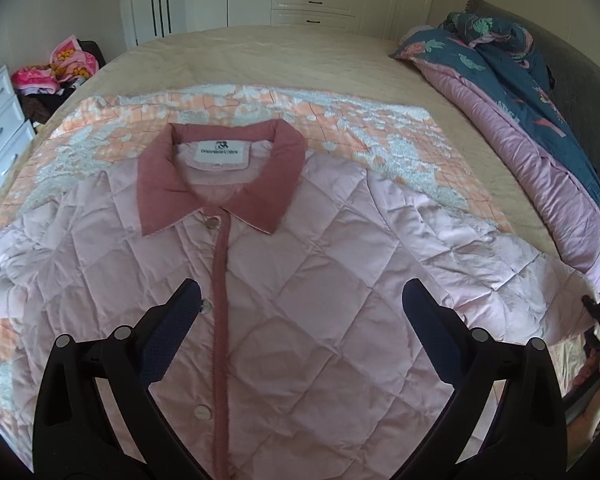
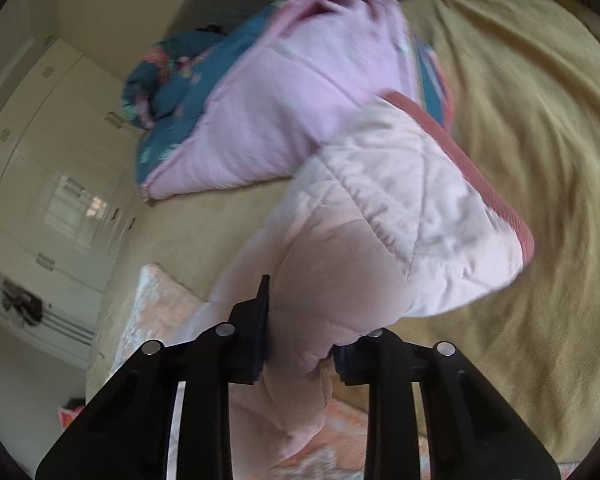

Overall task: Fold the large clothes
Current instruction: 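Lift the held sleeve with the right gripper and carry it over the jacket front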

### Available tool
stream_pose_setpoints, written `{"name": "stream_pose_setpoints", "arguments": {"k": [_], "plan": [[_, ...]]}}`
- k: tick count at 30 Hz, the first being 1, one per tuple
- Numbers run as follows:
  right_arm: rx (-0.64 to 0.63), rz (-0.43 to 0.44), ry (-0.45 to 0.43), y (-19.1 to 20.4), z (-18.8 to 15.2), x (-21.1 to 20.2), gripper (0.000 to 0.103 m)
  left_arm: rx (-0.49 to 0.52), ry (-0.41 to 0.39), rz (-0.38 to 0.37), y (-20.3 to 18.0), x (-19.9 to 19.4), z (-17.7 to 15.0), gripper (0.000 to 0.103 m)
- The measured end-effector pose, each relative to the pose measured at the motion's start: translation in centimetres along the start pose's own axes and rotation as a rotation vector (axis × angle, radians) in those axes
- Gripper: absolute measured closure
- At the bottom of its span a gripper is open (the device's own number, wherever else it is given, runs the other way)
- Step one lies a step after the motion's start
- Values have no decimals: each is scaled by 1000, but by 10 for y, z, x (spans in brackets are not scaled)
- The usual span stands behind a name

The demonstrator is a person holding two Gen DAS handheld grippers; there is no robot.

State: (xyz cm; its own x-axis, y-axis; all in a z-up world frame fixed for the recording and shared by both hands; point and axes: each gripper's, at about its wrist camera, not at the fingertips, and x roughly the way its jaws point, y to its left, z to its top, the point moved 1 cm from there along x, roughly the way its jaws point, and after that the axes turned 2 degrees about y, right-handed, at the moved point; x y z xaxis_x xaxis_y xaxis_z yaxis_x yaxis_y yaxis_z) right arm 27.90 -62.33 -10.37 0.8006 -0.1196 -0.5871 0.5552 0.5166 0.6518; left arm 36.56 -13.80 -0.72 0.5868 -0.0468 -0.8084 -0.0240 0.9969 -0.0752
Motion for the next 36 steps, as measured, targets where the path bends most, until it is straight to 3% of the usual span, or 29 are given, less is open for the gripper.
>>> {"name": "stream_pose_setpoints", "arguments": {"k": [6,16,28,36], "plan": [[-126,101,-46,47,-4,-27,84,-18,-20,-40,25,-16,6,8],[-297,270,-86,130,-29,-75,85,-60,-39,-15,75,-40,8,8],[-482,370,-69,228,-61,-116,85,-87,-82,-28,117,-78,18,8],[-560,407,-56,269,-85,-136,85,-106,-102,-44,138,-93,17,8]]}}
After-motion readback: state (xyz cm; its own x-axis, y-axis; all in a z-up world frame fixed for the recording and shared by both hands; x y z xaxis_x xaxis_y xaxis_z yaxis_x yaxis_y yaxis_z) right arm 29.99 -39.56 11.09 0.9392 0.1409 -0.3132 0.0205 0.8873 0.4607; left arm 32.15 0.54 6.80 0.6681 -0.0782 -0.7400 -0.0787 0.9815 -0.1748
